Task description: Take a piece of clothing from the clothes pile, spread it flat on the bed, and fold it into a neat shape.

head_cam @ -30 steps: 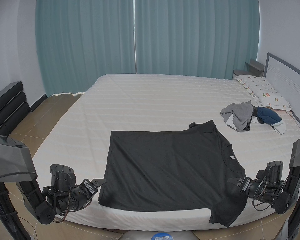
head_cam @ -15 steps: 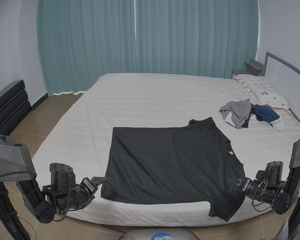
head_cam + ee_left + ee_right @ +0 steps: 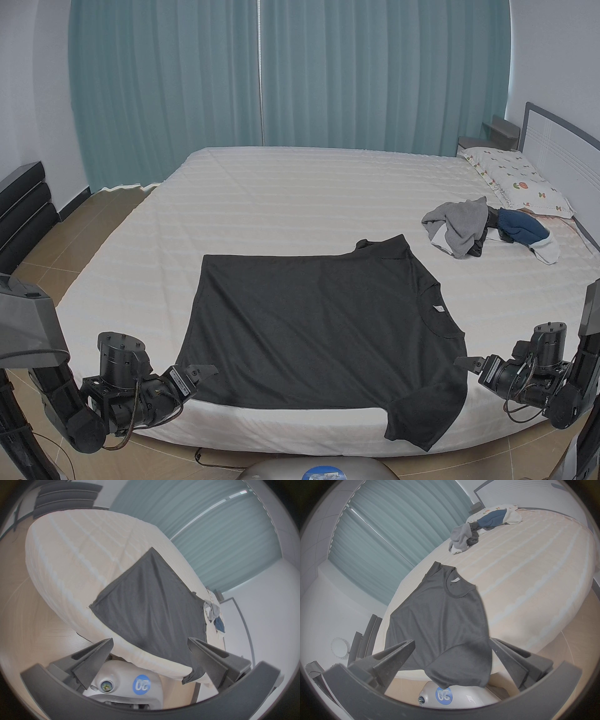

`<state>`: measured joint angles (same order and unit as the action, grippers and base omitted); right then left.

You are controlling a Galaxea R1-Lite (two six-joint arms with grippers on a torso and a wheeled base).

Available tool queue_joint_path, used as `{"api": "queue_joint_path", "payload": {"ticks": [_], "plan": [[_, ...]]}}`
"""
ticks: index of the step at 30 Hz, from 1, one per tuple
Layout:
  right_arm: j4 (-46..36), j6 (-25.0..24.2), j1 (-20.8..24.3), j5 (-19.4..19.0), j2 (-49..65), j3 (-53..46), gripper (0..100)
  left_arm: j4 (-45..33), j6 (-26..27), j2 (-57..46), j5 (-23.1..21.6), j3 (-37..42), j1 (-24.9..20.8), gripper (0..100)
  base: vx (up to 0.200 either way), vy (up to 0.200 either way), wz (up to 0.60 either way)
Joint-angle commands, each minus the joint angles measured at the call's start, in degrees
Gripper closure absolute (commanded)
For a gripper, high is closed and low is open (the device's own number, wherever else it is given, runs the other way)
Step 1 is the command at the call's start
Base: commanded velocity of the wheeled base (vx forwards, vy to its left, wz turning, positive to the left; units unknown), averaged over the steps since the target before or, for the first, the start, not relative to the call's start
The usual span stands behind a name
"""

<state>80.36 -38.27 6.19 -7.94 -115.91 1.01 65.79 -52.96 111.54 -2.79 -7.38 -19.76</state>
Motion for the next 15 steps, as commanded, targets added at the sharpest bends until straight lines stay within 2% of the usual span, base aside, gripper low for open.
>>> {"api": "queue_joint_path", "payload": {"ticks": [1, 6, 9, 15], "plan": [[-0.12, -0.05, -0.04, -0.06, -0.11, -1.01, 0, -0.14, 0.49, -2.03, 0.07, 1.49, 0.43, 0, 0.000, 0.000, 0.00], [-0.12, -0.05, -0.04, -0.06, -0.02, -1.01, 0, -0.05, 0.40, -1.77, 0.07, 1.93, 0.78, 0, 0.000, 0.000, 0.00], [-0.20, -0.05, 0.14, -0.15, -0.28, -1.01, 0, 0.04, 0.40, -0.71, -0.55, 1.57, 3.50, 0, 0.000, 0.000, 0.00], [-0.29, -0.14, 0.05, -0.15, -0.37, -1.01, 0, 0.21, 0.49, 5.26, -0.64, 1.14, 6.14, 0, 0.000, 0.000, 0.00]]}}
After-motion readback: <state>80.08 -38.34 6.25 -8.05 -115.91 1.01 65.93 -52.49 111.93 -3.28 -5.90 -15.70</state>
